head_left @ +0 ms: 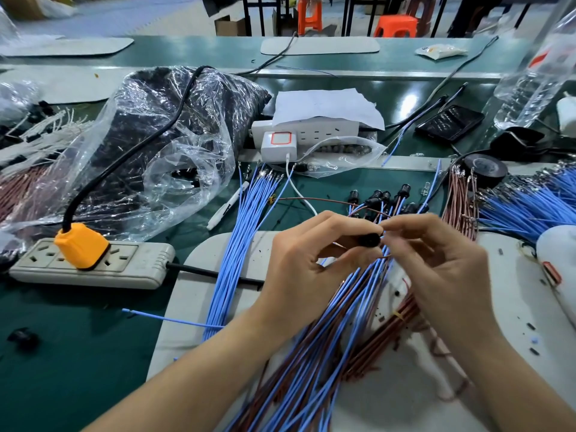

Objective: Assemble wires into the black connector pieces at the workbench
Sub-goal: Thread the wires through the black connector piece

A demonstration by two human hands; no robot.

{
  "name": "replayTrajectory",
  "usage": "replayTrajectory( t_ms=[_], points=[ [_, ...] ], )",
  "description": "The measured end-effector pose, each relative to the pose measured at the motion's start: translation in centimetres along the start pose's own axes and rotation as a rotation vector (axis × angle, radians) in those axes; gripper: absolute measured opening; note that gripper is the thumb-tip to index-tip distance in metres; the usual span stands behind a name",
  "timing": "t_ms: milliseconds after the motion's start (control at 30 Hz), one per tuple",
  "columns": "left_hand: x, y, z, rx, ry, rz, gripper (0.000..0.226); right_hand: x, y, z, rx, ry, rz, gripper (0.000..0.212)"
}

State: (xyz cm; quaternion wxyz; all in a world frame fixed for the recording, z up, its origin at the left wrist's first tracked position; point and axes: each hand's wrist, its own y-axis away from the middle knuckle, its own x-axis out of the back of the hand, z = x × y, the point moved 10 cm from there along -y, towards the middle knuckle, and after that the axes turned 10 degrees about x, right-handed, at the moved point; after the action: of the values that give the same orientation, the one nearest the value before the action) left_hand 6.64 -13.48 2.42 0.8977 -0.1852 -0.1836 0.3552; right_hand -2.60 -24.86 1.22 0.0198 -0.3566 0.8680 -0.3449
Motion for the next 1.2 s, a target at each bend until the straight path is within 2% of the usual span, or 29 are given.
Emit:
replayTrajectory(
  t_ms=[100, 167, 300, 467, 567, 733, 867, 1033, 1200],
  points=[
    [-0.1, 0.0, -0.3, 0.007, -0.026, -0.002, 0.022, 1.9, -0.7, -1.9, 0.065, -0.06, 0.089, 0.016],
    [-0.2, 0.0, -0.4, 0.018, -0.035, -0.012, 0.022, 1.6, -0.8, -3.2, 0.103, -0.116, 0.048, 0.011],
    [-0.3, -0.1, -0.4, 0.026, -0.032, -0.015, 0.019, -0.1, -0.6, -3.8, 0.11, -0.149, -0.074, 0.016],
    [-0.4, -0.1, -0.5, 0.029, -0.033, -0.028, 0.02, -0.4, -0.6, -3.6, 0.137, -0.084, -0.109, 0.022],
    [-0.5, -0.1, -0.5, 0.026, -0.049, -0.036, 0.019, -0.4, -0.6, -3.7, 0.152, -0.08, -0.122, 0.015],
    [-0.4, -0.1, -0.5, 0.016, -0.104, -0.022, 0.022, -0.5, -0.4, -5.5, 0.367, 0.286, -0.144, 0.009],
    [-0.2, -0.1, -0.4, -0.024, -0.187, 0.014, 0.02, -0.6, -0.3, -5.9, 0.426, 0.411, -0.155, 0.006],
    [-0.5, 0.1, -0.3, -0.058, -0.239, 0.002, 0.021, -0.5, -0.6, -5.3, 0.371, 0.365, -0.19, 0.008],
    [-0.2, 0.0, -0.1, -0.034, -0.178, 0.021, 0.019, 0.5, -1.0, -3.7, 0.139, 0.048, -0.104, 0.019]
  ],
)
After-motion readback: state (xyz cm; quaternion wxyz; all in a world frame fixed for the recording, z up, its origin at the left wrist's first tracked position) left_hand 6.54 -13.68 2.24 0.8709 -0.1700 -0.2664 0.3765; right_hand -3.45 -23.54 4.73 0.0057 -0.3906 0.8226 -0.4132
